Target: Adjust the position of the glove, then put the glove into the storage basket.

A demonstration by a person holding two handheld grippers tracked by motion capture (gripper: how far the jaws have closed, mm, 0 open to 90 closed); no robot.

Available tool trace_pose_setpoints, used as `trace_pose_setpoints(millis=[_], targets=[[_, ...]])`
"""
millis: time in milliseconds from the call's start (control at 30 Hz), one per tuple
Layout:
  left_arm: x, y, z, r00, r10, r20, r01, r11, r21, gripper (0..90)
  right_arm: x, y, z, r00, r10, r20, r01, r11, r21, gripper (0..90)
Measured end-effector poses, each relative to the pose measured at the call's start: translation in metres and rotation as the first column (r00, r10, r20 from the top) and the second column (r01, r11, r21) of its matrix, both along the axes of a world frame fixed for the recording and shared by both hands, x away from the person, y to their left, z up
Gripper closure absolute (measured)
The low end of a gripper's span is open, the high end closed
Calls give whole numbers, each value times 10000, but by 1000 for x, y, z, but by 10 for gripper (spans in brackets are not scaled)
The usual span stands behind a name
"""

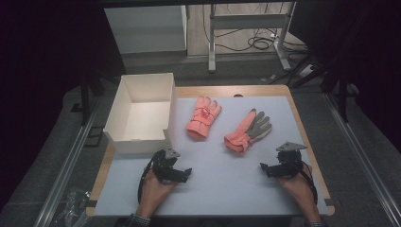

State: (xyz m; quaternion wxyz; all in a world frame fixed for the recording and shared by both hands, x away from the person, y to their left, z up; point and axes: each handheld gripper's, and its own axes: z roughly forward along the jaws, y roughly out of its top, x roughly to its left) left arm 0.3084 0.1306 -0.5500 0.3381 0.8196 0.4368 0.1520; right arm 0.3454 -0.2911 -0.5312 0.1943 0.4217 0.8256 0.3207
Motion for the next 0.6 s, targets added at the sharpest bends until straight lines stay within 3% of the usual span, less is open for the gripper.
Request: trace_pose_setpoints(millis=[600], targets=[[0, 0, -1, 10000, 3, 57, -3, 10000, -32, 12, 0, 0, 1, 10000, 6, -28, -6, 10000, 7, 12]])
